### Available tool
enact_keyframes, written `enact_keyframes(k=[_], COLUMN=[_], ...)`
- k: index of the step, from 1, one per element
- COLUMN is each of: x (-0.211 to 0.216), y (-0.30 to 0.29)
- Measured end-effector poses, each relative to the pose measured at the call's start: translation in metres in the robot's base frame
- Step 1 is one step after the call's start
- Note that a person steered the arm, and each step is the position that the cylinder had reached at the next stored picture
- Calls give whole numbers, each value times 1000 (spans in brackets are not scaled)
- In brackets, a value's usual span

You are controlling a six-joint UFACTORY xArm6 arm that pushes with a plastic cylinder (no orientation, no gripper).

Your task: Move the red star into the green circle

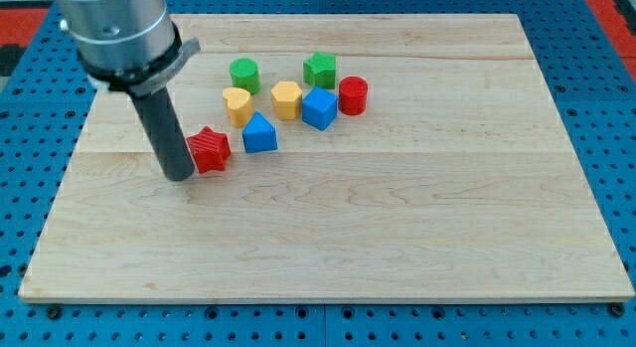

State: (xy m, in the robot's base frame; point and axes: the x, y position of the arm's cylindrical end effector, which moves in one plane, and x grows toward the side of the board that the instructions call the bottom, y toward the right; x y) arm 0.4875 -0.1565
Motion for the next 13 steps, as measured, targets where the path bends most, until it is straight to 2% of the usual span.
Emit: enact_keyframes(k=[1,3,5,7,9,10,11,13], x=[12,-59,-82,-130,-143,-173,-157,-161], y=[19,24,18,16,-25,-23,1,20])
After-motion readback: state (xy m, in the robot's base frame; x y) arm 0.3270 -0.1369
